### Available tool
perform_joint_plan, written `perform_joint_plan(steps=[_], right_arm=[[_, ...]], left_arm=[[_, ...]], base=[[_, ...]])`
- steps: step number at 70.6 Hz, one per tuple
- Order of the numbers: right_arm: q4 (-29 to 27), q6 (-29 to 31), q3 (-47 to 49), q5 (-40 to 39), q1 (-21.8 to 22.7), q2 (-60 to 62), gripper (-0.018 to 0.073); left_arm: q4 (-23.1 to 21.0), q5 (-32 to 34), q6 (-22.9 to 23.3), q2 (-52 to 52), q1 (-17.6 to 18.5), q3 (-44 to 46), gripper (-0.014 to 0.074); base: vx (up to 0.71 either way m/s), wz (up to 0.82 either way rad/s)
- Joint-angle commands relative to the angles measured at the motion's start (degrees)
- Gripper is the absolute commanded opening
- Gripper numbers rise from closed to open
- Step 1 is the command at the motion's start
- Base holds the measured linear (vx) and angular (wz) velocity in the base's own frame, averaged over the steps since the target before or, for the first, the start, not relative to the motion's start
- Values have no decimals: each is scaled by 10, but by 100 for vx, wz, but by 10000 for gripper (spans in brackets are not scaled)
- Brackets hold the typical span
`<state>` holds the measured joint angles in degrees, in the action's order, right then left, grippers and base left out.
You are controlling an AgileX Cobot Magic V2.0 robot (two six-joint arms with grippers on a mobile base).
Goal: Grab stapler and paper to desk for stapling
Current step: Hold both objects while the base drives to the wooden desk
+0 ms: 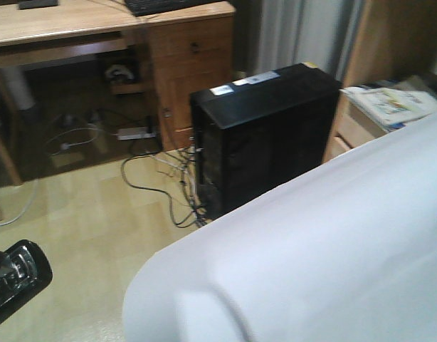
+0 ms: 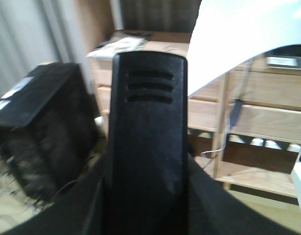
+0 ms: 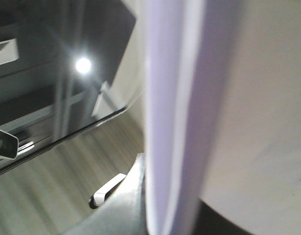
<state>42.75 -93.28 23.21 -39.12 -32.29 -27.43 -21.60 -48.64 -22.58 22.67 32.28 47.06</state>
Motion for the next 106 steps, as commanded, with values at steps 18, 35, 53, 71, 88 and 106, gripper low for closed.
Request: perform_joint_plan(steps=[18,35,53,71,88,106], right_arm=[[-13,4,16,-25,3,-3,-6],[-13,4,16,-25,3,-3,-6],[-13,4,16,-25,3,-3,-6],[-13,4,16,-25,3,-3,-6],[-13,4,16,-25,3,-3,-6],[-12,4,16,-25,3,-3,-6]], left_arm=[[-20,62,0,5,2,16,-6],[-20,62,0,5,2,16,-6],[-20,62,0,5,2,16,-6],[-20,62,0,5,2,16,-6],[-20,62,0,5,2,16,-6],[-20,62,0,5,2,16,-6]], base=[[7,46],[11,34],[15,27],[21,19],[30,13],[37,7]])
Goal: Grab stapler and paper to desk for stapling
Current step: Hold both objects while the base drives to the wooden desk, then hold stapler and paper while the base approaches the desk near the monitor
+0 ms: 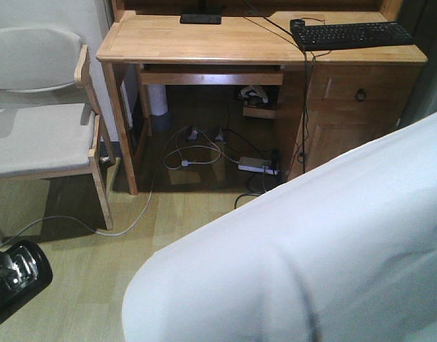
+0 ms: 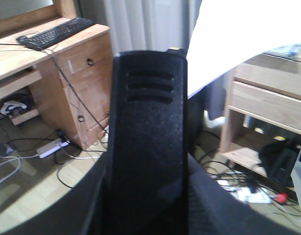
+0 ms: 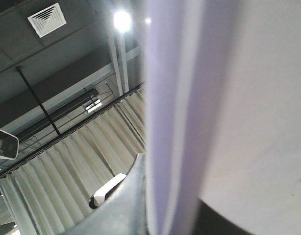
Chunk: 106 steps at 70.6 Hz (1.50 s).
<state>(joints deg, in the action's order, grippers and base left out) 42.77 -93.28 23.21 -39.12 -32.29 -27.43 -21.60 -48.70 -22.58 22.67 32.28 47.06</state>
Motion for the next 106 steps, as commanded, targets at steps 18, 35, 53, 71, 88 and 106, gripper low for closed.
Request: perform_joint_plan(steps=[18,35,53,71,88,106], right_arm=[[-12,4,16,-25,3,-3,-6],[-12,4,16,-25,3,-3,-6],[-12,4,16,-25,3,-3,-6],[-12,4,16,-25,3,-3,-6],[-12,4,16,-25,3,-3,-6],[-12,4,16,-25,3,-3,-6]], left_arm=[[-20,63,0,5,2,16,-6],[-20,62,0,5,2,16,-6],[-20,62,0,5,2,16,-6],[-20,62,0,5,2,16,-6],[-20,62,0,5,2,16,-6],[-20,62,0,5,2,16,-6]], base=[[39,6],[38,14],[40,15],[41,11],[41,-6],[40,-14]])
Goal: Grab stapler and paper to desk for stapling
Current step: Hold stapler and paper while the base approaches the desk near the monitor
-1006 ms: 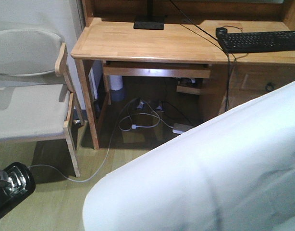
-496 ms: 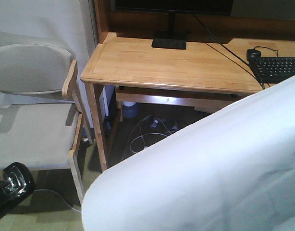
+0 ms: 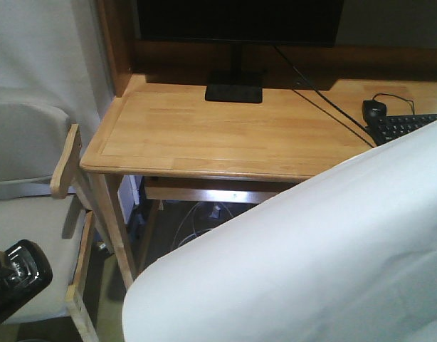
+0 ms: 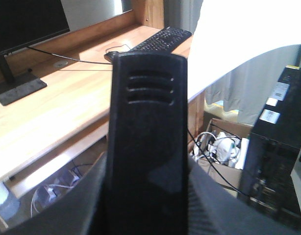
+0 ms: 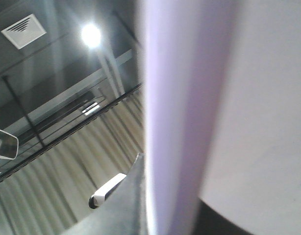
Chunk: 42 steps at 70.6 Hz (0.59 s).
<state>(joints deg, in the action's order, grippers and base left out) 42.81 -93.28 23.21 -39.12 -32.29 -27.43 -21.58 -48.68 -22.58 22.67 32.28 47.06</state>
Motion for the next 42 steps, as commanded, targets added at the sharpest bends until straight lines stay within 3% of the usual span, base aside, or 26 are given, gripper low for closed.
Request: perform_joint_plan(steps=[1,42], right_arm=[[-13,4,16,-25,3,-3,-6],[-13,4,16,-25,3,-3,-6]], left_arm=[[-20,62,0,5,2,16,-6],[-20,62,0,5,2,16,-6]], base=[[39,-14],[37,-13]])
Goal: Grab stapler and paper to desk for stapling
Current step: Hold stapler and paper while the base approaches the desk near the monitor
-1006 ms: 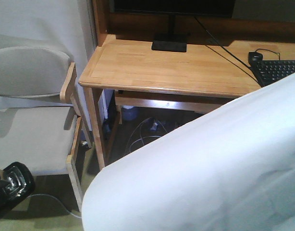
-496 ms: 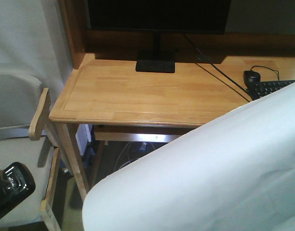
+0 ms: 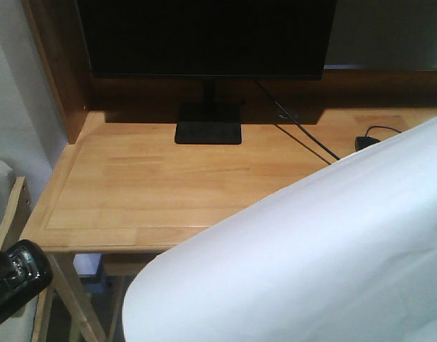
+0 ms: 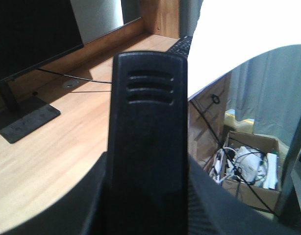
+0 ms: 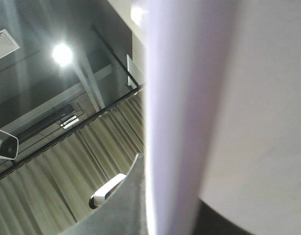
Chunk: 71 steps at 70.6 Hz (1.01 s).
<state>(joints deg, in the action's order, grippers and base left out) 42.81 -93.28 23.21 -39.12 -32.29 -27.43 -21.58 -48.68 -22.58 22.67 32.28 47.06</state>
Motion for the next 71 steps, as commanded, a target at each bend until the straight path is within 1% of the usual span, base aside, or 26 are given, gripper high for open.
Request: perform_joint_plan(steps=[1,37,71], right_arm=[[-13,4,16,-25,3,-3,-6],[-13,4,16,-25,3,-3,-6],[-13,4,16,-25,3,-3,-6]], left_arm=[[-20,62,0,5,2,16,-6],[-20,62,0,5,2,16,-6],[-20,62,0,5,2,16,-6]], base=[[33,-6],[26,0],[11,1]])
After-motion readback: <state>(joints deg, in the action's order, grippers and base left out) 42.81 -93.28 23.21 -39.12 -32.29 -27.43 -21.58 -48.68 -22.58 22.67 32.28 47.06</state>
